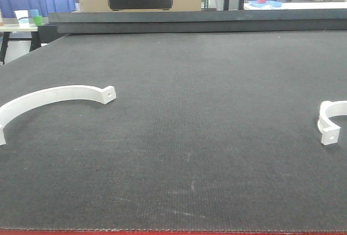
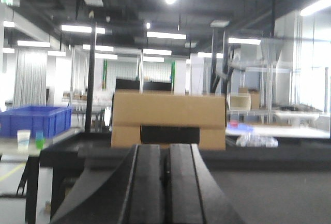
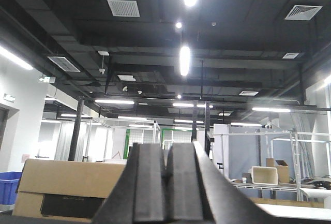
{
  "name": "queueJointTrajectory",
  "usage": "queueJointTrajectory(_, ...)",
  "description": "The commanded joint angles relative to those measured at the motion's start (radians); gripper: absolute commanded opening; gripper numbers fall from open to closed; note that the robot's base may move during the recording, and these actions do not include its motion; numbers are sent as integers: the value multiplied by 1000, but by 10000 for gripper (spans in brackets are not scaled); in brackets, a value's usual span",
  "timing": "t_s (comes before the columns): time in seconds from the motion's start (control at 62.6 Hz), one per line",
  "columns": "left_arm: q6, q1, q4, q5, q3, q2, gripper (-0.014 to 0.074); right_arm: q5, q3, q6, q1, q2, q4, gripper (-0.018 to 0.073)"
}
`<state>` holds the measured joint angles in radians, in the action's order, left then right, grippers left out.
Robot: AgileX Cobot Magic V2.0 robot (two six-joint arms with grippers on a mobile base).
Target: Grab PVC pipe and place in blue bin
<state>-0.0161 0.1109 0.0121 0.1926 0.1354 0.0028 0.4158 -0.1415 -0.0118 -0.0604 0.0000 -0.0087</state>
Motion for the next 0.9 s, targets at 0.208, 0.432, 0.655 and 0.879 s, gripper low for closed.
queueJointTrajectory(0.208, -3, 5, -6, -213, 317, 208, -111, -223, -211, 4, 6, 32, 14, -168)
queueJointTrajectory(0.432, -3, 5, -6, -471, 611, 466, -111, -485, -397, 4, 6, 172, 54, -168)
queueJointTrajectory(0.655, -3, 5, -12, -731, 825, 682, -111, -765, -561, 4, 6, 357, 75, -168)
queueJointTrajectory(0.879, -3, 5, -62, -864, 887, 845, -111, -1049, -657, 2, 6, 622, 137, -168)
